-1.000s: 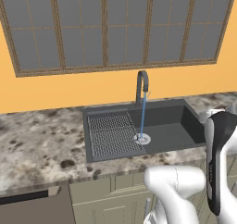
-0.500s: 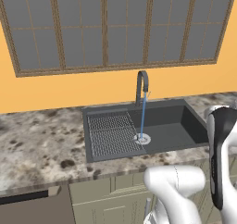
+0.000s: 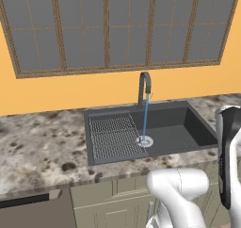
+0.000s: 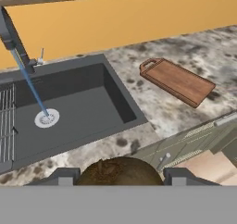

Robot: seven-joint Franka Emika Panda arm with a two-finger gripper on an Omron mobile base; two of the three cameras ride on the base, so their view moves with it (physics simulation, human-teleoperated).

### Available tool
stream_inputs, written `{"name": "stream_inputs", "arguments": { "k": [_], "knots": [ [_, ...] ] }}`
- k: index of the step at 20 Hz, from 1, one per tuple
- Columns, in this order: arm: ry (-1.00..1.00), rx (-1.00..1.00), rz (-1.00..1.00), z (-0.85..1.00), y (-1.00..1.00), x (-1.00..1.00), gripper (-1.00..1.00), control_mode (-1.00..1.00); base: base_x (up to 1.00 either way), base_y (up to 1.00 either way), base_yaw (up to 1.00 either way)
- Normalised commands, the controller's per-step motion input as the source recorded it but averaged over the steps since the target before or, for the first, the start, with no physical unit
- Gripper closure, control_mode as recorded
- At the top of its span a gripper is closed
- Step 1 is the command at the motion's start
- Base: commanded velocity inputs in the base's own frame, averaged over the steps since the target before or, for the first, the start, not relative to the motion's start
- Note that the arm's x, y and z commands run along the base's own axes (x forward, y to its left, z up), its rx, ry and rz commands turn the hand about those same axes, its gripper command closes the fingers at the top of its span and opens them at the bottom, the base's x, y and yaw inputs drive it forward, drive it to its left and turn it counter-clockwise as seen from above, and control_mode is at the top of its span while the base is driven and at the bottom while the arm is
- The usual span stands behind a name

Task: Pick the kiwi from the sink and place it on the cutting board to airdry. Then turn off the sink faucet.

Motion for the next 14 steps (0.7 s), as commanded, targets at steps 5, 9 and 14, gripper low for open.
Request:
{"name": "stream_inputs", "arguments": {
  "k": [5, 9, 14],
  "knots": [
    [0.01, 0.0, -0.1, 0.0, -0.22, 0.03, 1.0, -1.0, 0.0, 0.0, 0.0],
    [0.01, 0.0, -0.05, 0.0, -0.32, 0.07, 1.0, -1.0, 0.0, 0.0, 0.0],
    [0.0, 0.0, -0.06, 0.0, -0.35, 0.04, 1.0, -1.0, 0.0, 0.0, 0.0]
  ]
}}
